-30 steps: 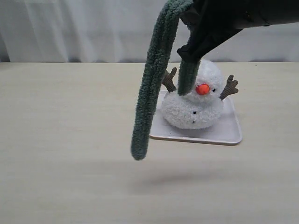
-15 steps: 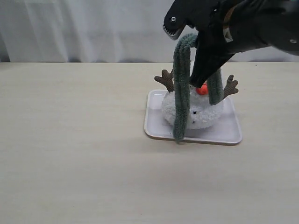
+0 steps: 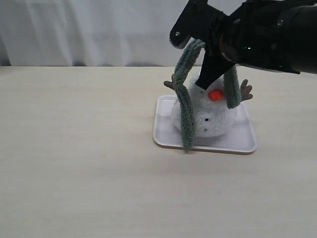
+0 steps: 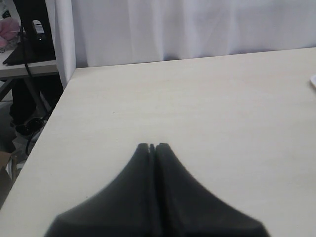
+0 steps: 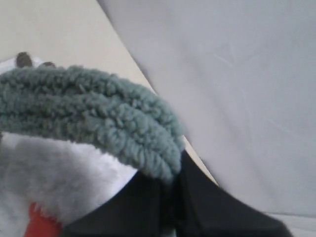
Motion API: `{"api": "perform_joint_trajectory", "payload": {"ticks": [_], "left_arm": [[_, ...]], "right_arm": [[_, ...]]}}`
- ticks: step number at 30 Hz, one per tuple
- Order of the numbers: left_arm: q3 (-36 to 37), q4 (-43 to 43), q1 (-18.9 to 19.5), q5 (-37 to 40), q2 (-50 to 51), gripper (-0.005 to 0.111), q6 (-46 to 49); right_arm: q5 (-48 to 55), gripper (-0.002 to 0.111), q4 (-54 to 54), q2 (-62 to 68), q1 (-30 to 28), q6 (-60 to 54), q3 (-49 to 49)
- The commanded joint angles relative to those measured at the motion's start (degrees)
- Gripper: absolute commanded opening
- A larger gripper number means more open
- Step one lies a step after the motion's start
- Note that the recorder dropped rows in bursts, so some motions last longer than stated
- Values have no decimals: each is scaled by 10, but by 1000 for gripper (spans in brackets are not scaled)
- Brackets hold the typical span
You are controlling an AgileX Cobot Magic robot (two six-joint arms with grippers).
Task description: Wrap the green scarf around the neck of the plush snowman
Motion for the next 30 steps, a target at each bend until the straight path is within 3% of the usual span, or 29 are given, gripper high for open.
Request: {"api": "perform_joint_trajectory", "payload": {"ticks": [1,8,14,24,30], "left_arm": [[2,0,-1,-6,-2,0,-1],[2,0,-1,-6,-2,0,-1],[2,0,-1,-6,-2,0,-1],[2,0,-1,-6,-2,0,-1],[2,0,-1,-6,-2,0,-1]], "right_arm": [[2,4,-44,1,-42,126,0],[-12,4,-10,21,-86,177,0],[-39,4,29,59,-87,177,-4],[8,4,53,88,-92,176,-49],[8,4,142,91,-137,150,-49]]}}
